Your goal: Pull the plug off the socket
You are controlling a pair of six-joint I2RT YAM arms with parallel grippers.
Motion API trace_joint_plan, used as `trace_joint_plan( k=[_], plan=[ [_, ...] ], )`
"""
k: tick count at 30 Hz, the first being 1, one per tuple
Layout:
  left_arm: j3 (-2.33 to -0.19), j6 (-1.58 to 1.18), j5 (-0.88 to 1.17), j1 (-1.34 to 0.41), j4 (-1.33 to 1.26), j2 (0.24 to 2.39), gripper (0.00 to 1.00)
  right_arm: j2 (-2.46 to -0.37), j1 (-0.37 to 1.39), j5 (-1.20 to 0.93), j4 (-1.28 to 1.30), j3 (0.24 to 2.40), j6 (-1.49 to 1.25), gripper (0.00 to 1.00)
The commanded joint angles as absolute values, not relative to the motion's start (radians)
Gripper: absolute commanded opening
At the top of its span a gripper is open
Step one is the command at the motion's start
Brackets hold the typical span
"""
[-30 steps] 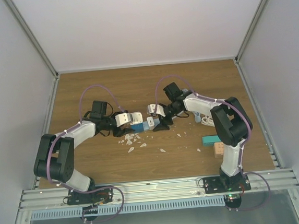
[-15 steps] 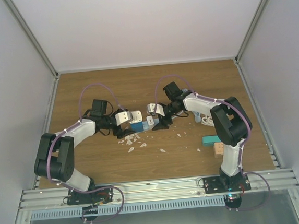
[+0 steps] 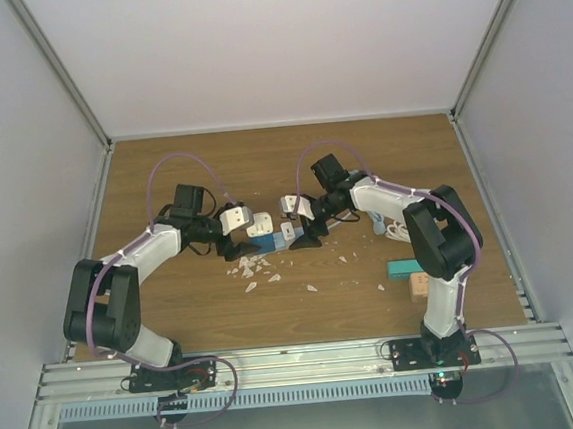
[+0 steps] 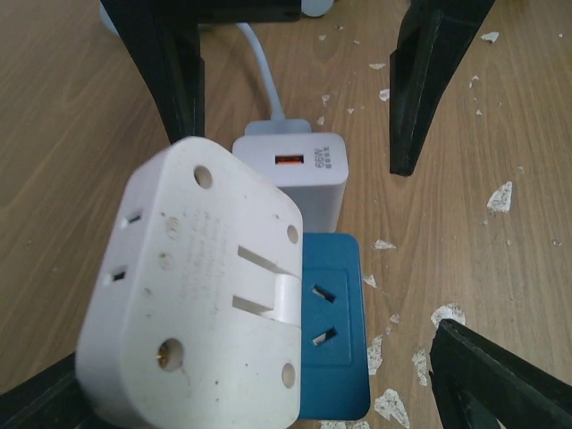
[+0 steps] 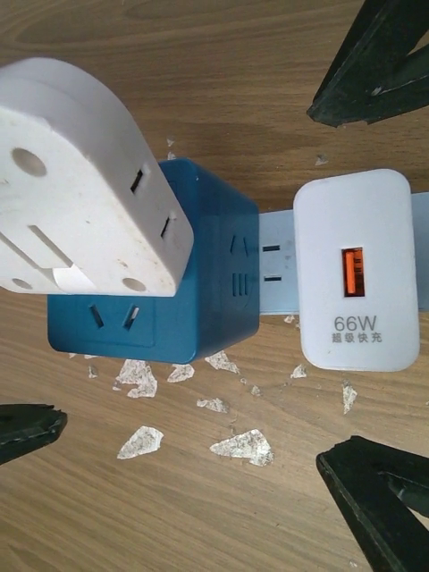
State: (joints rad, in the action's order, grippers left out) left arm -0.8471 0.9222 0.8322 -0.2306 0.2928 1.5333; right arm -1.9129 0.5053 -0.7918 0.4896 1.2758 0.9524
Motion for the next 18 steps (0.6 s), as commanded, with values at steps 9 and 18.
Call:
trace_joint_plan(
  k=[9, 18],
  plan=[
    [-0.883, 0.91, 0.87, -0.234, 0.322, 1.476, 0.74, -1.738, 0.453, -0.891, 0.383, 1.381, 0.614, 1.0],
    [-0.914, 0.894, 0.847, -0.235, 0.35, 1.476, 0.57, -1.599, 0.357, -0.857, 0.285, 1.555, 0.154, 1.0]
  ],
)
